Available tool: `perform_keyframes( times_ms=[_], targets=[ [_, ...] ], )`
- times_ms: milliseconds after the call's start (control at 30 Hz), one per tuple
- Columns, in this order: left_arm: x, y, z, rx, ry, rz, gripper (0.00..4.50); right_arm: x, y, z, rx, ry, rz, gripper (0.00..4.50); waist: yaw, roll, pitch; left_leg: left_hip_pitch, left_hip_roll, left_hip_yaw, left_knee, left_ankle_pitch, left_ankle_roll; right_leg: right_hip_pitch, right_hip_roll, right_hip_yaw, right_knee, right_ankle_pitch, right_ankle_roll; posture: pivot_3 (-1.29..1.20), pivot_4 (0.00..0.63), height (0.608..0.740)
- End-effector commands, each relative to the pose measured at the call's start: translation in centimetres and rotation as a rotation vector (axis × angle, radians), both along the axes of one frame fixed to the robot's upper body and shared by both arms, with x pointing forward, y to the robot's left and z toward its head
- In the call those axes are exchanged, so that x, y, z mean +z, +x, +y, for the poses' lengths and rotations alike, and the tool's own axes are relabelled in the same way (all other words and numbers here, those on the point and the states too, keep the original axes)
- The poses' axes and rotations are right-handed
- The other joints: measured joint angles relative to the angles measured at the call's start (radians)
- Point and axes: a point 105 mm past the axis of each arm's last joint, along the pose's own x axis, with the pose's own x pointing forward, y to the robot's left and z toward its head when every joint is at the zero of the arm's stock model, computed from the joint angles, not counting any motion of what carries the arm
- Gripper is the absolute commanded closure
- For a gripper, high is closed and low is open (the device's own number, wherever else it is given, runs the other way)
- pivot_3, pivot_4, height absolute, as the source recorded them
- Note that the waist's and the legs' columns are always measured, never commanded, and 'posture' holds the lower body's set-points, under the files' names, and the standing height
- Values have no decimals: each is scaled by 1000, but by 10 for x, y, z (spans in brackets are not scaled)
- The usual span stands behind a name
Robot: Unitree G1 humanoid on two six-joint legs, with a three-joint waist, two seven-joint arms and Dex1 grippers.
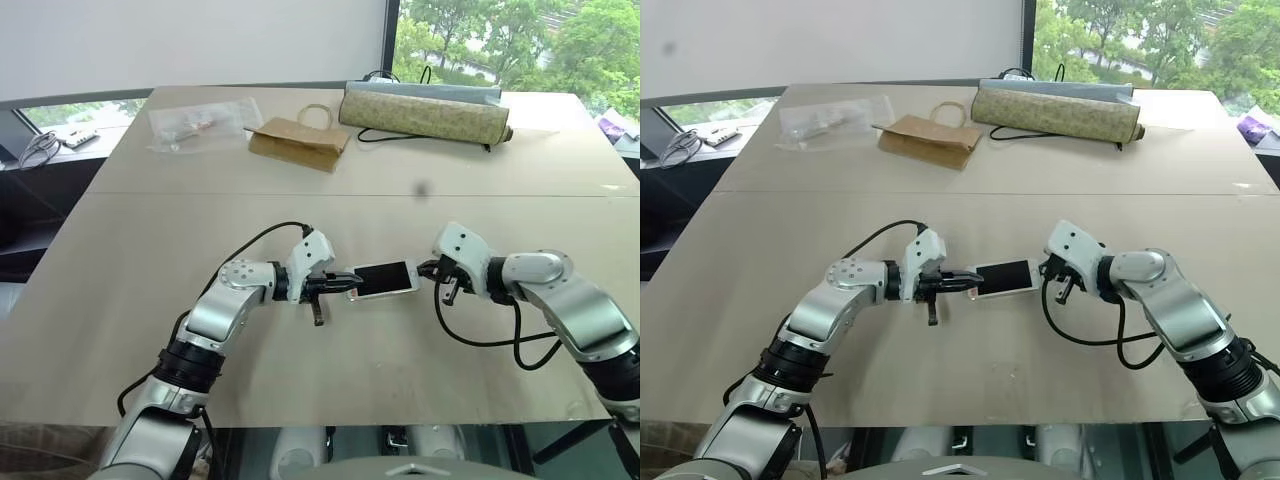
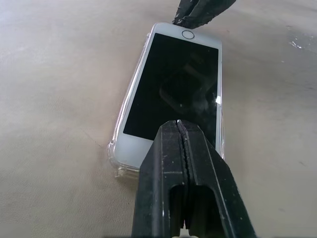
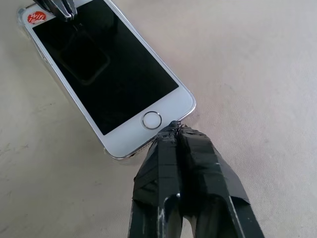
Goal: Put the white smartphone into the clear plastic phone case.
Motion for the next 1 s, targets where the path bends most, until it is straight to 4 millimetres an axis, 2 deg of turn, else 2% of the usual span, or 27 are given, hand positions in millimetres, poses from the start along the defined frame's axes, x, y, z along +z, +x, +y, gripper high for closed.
perform_keyframes(
  times_ms=[33,300,400,500,600,700,800,1000],
  targets=[
    [-12,-2,1,7,42,31,4500,9,-9,21,102,39,-21,4414,-2,0,0,0,0,0,0,0,0,0,0,0,0,0,0,0,150,740],
    [-18,-4,5,14,63,41,4500,16,-8,3,74,44,-25,4414,-4,0,0,0,0,0,0,0,0,0,0,0,0,0,0,0,150,740],
    [-21,-5,6,11,81,48,4500,28,-1,-9,21,94,-40,4414,-3,0,0,0,0,0,0,0,0,0,0,0,0,0,0,0,150,740],
    [-22,-6,7,10,85,51,4500,35,-1,-8,32,136,-40,4414,0,0,0,1,0,0,1,0,0,2,0,0,0,0,0,0,150,740],
    [-22,-6,8,9,86,51,4500,37,-4,5,75,187,-28,4414,1,0,-1,1,0,0,1,0,0,2,-1,0,0,0,0,0,150,740],
    [-21,-6,6,6,83,48,4500,27,1,17,85,198,-10,4414,1,0,-1,1,0,0,1,0,0,2,0,0,0,0,0,0,150,740],
    [-21,-6,6,6,82,44,4500,16,5,20,83,180,8,4414,6,0,-1,1,0,0,1,0,0,2,-1,0,0,0,-1,0,150,740],
    [-20,-6,8,21,80,38,4500,-14,9,5,53,48,74,4414,8,0,-2,1,-1,1,1,0,0,2,-1,1,0,1,-1,0,150,740]
  ],
)
